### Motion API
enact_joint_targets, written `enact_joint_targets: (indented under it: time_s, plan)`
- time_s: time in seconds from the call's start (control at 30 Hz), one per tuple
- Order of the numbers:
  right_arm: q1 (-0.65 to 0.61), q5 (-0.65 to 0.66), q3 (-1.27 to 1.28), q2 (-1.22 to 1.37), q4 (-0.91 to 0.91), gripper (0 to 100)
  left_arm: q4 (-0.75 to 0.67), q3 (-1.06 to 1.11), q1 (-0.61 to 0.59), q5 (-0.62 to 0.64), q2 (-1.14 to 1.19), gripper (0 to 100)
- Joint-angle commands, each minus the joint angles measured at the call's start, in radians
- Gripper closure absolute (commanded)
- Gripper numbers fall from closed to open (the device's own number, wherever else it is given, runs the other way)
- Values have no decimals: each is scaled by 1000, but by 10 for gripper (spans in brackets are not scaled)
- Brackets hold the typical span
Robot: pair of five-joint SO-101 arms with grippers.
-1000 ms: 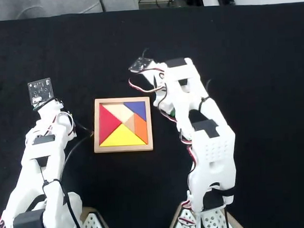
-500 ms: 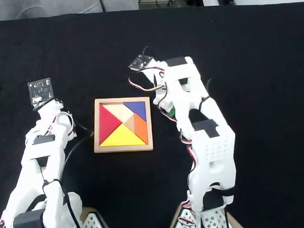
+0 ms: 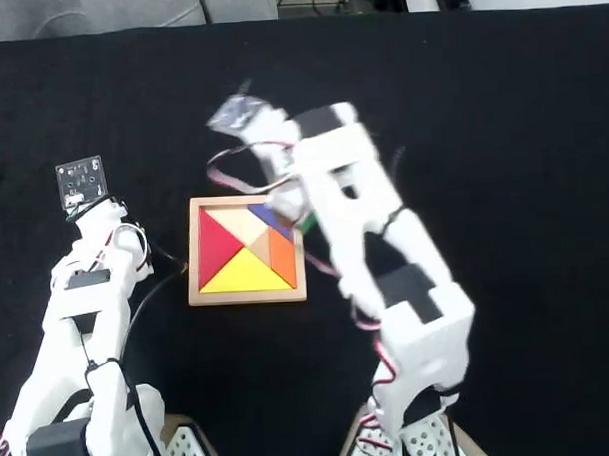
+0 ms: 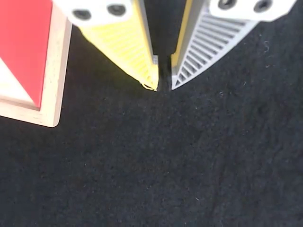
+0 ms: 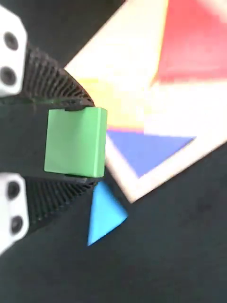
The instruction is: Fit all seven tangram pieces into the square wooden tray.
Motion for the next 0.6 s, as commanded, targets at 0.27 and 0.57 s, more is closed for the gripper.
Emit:
enact_joint_targets:
  time_s: [0.27, 0.57]
  plan:
    - [-92, -255, -464, 361, 43, 976, -18, -61, 7, -9, 2, 936]
    - [-133, -261, -670, 499, 163, 975, -18, -61, 7, -9, 0, 936]
